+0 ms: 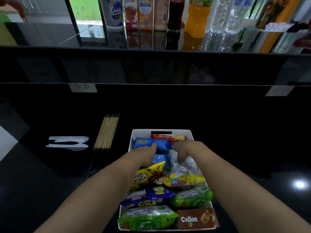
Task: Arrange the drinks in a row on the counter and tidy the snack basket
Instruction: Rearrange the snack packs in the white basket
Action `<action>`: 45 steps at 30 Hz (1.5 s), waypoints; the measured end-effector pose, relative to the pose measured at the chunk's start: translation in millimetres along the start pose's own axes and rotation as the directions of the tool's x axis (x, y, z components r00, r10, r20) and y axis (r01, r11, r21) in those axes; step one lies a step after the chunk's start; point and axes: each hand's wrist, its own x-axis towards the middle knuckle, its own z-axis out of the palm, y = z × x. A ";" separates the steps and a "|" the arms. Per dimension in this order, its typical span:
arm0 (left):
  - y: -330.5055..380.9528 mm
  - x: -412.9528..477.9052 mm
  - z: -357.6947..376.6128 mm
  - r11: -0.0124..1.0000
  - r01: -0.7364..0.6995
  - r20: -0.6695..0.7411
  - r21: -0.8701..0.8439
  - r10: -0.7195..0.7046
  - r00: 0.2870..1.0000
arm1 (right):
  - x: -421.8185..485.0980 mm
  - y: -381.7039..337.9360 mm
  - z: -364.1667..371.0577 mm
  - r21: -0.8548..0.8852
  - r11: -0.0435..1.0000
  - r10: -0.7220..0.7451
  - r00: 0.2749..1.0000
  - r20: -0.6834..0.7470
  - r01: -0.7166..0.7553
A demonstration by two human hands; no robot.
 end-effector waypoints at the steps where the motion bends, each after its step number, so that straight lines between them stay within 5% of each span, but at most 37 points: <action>1: 1.3 -0.7 1.6 0.999 -0.014 -0.060 0.049 0.017 0.998 | -0.1 1.6 -0.8 0.032 0.999 -0.003 0.997 -0.076 0.005; 6: 3.6 0.3 8.9 0.990 0.027 -0.205 0.138 0.002 0.979 | -0.1 13.8 4.4 0.165 0.986 0.034 0.966 -0.256 0.009; 14: -0.6 9.5 15.3 0.983 -0.012 -0.272 0.183 0.062 0.960 | -1.9 21.5 7.9 0.085 0.996 0.053 0.911 -0.408 -0.020; 33: -7.8 15.3 13.0 0.915 -0.118 -0.250 0.386 0.227 0.941 | 7.8 19.6 14.9 0.026 1.000 0.016 0.852 -0.523 -0.003; 45: -3.1 24.9 19.4 0.945 0.037 -0.324 0.326 0.075 0.943 | 0.1 19.4 17.4 0.099 0.995 0.068 0.837 -0.543 -0.017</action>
